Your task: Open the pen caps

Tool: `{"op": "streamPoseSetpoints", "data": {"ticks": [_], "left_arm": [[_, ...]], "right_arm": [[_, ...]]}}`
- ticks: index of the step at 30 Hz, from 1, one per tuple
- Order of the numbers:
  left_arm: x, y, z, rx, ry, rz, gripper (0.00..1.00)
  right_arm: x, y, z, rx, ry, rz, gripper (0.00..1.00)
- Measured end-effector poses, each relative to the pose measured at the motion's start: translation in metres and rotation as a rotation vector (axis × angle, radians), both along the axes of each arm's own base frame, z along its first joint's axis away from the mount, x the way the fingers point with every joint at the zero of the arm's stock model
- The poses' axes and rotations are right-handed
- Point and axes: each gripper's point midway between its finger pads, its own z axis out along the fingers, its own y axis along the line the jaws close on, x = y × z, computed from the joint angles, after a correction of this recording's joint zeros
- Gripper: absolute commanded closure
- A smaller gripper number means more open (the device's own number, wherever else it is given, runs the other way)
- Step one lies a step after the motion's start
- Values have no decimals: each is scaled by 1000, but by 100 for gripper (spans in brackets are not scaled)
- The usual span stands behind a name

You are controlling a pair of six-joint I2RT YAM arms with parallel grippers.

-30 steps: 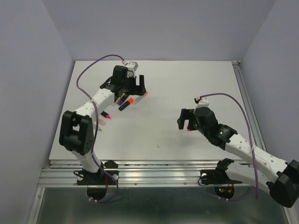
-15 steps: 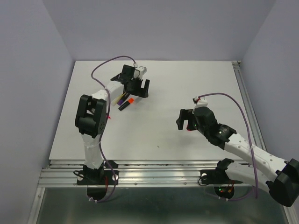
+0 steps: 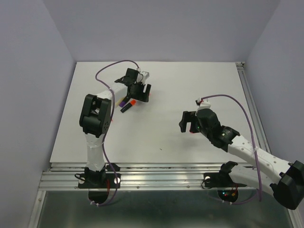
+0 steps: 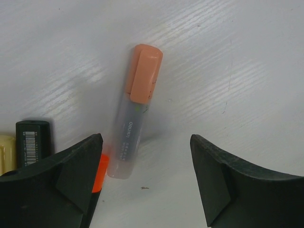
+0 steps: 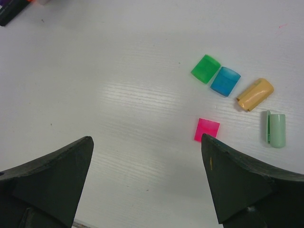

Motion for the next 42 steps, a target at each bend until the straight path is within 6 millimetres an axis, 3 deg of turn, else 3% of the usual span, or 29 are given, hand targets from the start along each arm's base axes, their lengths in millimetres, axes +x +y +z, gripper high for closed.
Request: {"op": "streamPoseSetpoints", "data": {"ticks": [10, 17, 18, 20, 21, 27, 31, 35, 40, 42], "left_arm": [[1, 6, -19, 51, 16, 17, 35], [-1, 3, -20, 43, 21, 7, 70], [-2, 2, -22, 37, 21, 4, 79], [-1, 0, -22, 31, 13, -2, 89], [0, -1, -22, 27, 8, 1, 100], [-5, -10, -21, 9, -24, -13, 100], [-33, -15, -19, -38, -15, -31, 100], [-75, -23, 6, -118, -31, -48, 100], [-135, -67, 75, -311, -187, -136, 100], [-158, -85, 90, -369, -212, -176, 100]], "right_arm": [[0, 0, 0, 0, 1, 0, 0], [0, 1, 0, 1, 2, 3, 0], [-1, 1, 0, 3, 4, 6, 0], [-1, 2, -1, 7, 6, 11, 0], [-1, 3, 0, 8, 6, 12, 0], [-1, 4, 2, 37, -6, 5, 0], [-1, 5, 0, 57, -4, -6, 0], [1, 7, 2, 122, 6, -56, 0], [5, 19, 12, 228, 6, -81, 0], [8, 30, 23, 300, -6, -65, 0]]}}
